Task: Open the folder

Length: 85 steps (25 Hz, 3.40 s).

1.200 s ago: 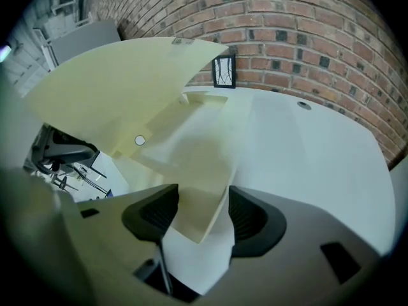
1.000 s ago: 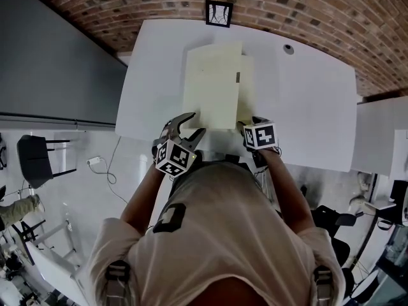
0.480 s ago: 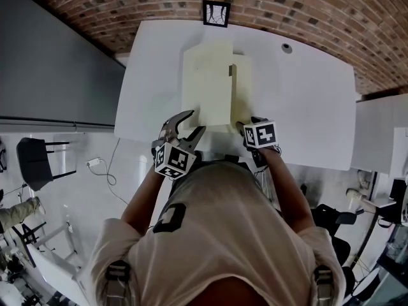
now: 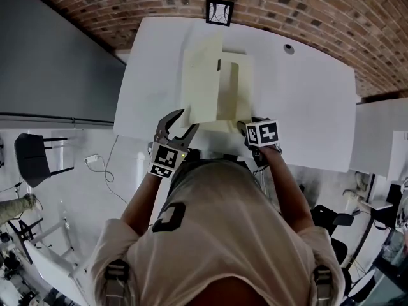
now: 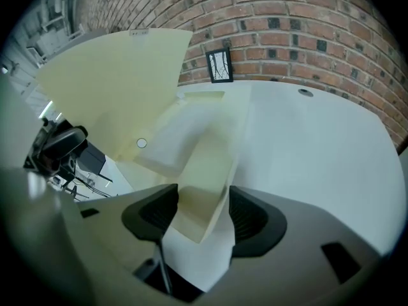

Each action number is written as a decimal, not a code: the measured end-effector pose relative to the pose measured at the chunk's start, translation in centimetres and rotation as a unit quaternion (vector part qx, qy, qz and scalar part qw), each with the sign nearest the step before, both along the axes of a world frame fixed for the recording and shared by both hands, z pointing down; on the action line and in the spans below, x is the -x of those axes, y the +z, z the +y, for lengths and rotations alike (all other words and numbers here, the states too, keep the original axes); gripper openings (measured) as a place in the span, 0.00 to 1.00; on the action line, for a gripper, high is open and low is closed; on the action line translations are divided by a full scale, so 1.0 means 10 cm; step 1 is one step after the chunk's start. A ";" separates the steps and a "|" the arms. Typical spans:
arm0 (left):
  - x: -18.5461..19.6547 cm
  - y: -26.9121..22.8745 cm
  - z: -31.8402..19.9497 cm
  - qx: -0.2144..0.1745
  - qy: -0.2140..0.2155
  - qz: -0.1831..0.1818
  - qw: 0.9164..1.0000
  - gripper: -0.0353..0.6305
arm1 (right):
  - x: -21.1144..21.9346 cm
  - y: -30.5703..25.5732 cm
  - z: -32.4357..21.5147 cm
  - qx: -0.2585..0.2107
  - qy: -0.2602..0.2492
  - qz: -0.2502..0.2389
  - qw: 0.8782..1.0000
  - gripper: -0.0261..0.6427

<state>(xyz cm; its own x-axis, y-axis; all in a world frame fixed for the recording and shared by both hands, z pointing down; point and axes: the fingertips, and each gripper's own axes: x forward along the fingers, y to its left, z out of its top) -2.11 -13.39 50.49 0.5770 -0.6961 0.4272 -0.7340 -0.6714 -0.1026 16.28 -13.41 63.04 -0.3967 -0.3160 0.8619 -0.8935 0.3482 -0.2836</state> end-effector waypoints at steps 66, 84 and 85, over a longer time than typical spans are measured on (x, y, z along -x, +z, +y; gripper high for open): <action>1.54 -0.11 -0.36 0.008 -0.228 -0.003 0.974 0.34 | -0.02 0.02 0.01 0.015 0.027 -0.015 0.999 0.39; 1.96 0.15 -0.31 0.030 -0.275 -0.036 0.960 0.34 | -0.04 0.02 0.01 0.008 0.042 -0.010 0.999 0.39; 1.99 0.17 -0.30 0.032 -0.277 -0.038 0.960 0.34 | -0.03 0.02 0.00 0.008 0.042 -0.008 0.999 0.39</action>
